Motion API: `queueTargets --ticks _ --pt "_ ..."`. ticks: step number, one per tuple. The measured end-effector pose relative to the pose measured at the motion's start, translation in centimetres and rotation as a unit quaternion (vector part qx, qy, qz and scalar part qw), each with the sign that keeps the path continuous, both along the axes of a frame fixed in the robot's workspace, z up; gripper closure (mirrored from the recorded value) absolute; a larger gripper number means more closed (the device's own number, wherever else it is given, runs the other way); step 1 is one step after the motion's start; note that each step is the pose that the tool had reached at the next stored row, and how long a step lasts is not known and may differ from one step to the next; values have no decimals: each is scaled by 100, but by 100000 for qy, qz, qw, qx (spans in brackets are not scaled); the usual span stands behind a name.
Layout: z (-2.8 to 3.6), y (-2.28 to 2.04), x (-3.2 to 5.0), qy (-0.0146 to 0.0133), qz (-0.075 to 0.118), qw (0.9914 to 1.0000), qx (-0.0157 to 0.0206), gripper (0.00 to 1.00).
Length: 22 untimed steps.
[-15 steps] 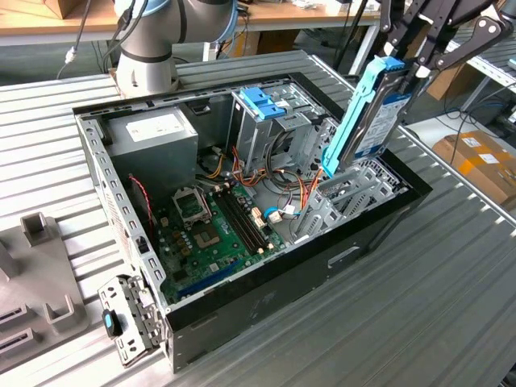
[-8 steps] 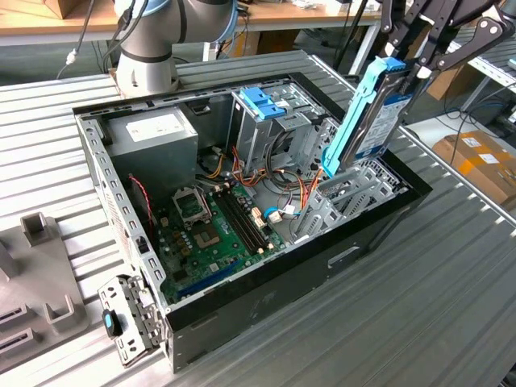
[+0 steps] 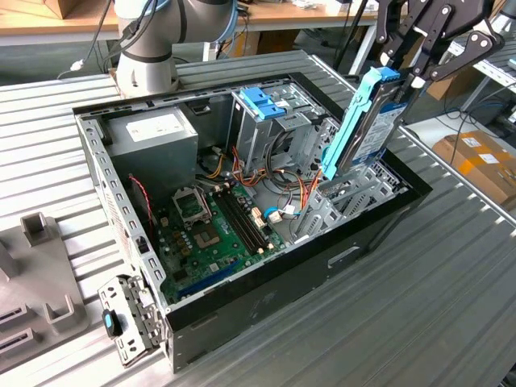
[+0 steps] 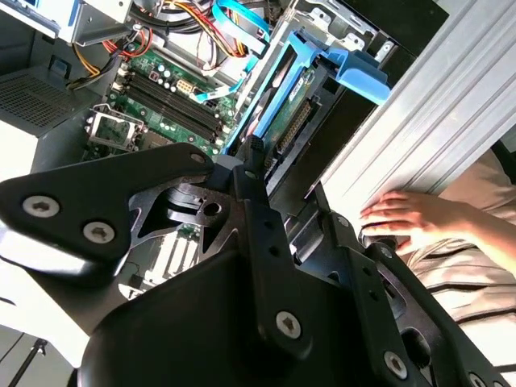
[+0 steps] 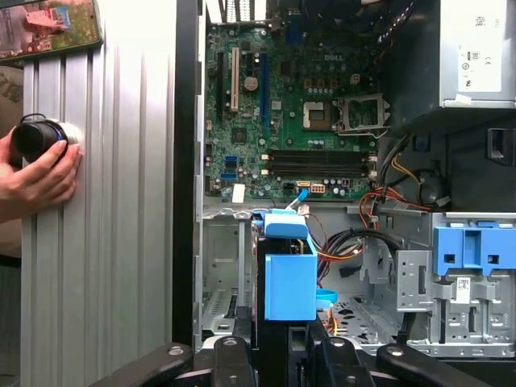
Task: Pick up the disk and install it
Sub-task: 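Pick up the disk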
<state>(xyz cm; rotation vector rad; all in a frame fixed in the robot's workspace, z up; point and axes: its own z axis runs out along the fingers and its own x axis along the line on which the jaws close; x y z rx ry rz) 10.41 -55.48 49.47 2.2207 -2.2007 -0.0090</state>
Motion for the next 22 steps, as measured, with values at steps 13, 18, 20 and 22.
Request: queueTargets --ticks 13,18,20,22 --pt "-3 -25 0 0 -3 100000 -9 65" --pt "-45 -48 1 -365 4 99999 2 65" --pt "-73 -56 0 -427 1 99999 -4 65" --pt "-145 -73 14 -431 -26 99999 0 65"
